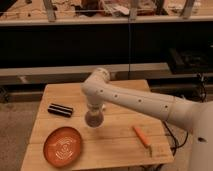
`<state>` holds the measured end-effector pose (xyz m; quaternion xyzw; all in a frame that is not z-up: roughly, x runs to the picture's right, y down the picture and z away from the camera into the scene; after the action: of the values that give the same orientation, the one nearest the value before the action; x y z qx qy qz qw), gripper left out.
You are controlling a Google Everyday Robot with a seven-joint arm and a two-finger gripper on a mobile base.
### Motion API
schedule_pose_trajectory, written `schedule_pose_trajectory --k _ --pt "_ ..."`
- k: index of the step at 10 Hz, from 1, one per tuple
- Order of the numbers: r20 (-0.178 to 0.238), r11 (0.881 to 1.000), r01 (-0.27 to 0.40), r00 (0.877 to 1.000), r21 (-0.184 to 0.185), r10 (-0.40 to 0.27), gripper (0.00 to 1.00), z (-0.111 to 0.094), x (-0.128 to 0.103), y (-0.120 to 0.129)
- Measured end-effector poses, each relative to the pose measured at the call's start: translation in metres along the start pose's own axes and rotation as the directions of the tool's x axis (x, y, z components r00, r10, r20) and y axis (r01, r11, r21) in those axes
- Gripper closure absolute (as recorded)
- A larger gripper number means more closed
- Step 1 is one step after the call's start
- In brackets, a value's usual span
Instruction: Place the ceramic cup in the ceramic bowl
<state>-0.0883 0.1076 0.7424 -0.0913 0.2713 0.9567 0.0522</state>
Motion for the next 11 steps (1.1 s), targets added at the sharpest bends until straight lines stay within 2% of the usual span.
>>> schedule_pose_trajectory --k 1,3,4,6,7,8,10,11 --pt "-0.012 0.997 0.078 0.997 -0.014 -0.078 1.00 -0.011 0.026 0.000" --pt "-0.024 0.987 0.153 0.988 -0.043 -0.154 1.00 -0.024 0.056 0.002" --pt "-0.034 0.983 0.174 0.984 -0.057 -0.176 1.00 -0.028 0.062 0.002" --pt "-0.015 0.983 0.176 0.984 -0.052 -0.177 1.00 -0.038 0.067 -0.003" --pt "-0.013 0.984 0.172 0.985 -0.040 -0.173 1.00 -0.036 0.068 -0.015" --pt "-0.010 0.984 0.172 0.985 -0.043 -0.172 1.00 -0.030 0.068 -0.021" --pt "-0.007 0.977 0.204 0.979 -0.061 -0.205 1.00 -0.031 0.083 -0.032" --pt "-0.001 0.974 0.214 0.977 -0.068 -0.215 1.00 -0.035 0.083 -0.036"
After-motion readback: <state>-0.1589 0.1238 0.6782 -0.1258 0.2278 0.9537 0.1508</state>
